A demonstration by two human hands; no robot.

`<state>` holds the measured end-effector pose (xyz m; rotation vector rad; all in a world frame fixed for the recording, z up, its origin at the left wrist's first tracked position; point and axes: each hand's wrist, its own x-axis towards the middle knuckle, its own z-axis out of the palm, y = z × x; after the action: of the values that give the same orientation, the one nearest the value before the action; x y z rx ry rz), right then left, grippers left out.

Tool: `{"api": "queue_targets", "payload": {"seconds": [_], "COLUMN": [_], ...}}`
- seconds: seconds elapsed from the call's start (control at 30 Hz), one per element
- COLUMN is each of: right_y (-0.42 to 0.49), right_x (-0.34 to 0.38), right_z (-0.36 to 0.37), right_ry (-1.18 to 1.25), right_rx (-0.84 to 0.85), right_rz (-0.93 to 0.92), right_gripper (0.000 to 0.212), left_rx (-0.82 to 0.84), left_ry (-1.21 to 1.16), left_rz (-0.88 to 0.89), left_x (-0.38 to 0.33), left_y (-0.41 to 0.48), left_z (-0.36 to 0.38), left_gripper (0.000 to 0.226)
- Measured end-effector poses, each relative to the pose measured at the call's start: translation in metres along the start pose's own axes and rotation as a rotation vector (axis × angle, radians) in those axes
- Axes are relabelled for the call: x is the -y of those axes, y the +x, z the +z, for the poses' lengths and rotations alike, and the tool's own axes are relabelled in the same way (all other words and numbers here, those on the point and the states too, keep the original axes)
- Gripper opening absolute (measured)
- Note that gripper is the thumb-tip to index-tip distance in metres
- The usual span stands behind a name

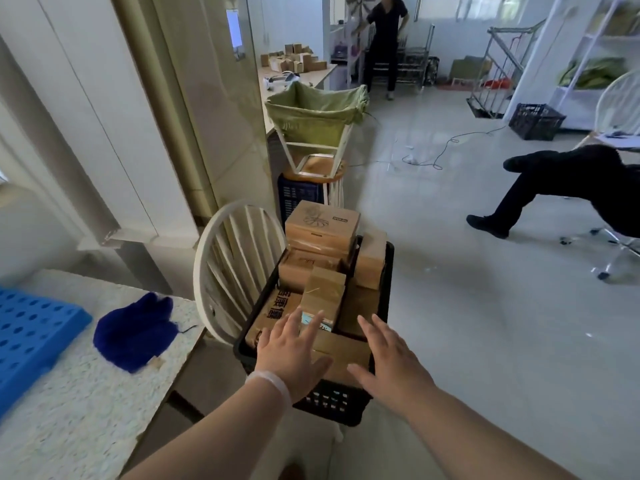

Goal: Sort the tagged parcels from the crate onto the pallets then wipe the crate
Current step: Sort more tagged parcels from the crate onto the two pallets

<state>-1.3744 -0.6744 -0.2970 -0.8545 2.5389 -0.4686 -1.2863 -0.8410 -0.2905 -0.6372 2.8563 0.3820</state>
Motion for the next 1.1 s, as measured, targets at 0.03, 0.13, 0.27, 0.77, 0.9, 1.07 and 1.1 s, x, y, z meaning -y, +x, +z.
{"api": "queue_targets", "payload": {"seconds": [0.03,0.13,0.27,0.77,0.9,1.07,1.1], "right_y": [0.013,0.057,0.114,0.193,0.19,0.175,0.169], "right_x": [0.002,0.01,0.02,0.033,0.035,0.045,0.048], "right_z": [0.001,0.005,0.015,0.046,0.035,0.012,0.007], "right_ry": [0.01,0.066,0.173,0.625,0.65,0.785,0.8], "right_rx": [0.013,0.031,0.033,0.084,0.045,-0.059,-0.069], "right_rz": [0.019,0.092,0.178,0.563,0.545,0.481,0.453], "right_gripper": [0.082,0.082,0.08,0.073,0.068,0.058,0.055], "left_rx": [0.02,0.051,0.089,0.403,0.322,0.213,0.183], "left_ry": [-0.004,-0.027,-0.069,-0.411,-0.468,-0.577,-0.587], "left_rz": [0.004,0.019,0.034,0.022,0.038,-0.01,-0.028], "left_x": [0.006,0.022,0.039,0.067,0.065,0.054,0.051], "left_y": [0.014,0.059,0.116,0.199,0.196,0.183,0.18], "left_z": [-0.002,-0.005,0.003,0.041,0.03,0.007,0.003], "left_gripper": [0.079,0.078,0.075,0.097,0.097,0.095,0.097]}}
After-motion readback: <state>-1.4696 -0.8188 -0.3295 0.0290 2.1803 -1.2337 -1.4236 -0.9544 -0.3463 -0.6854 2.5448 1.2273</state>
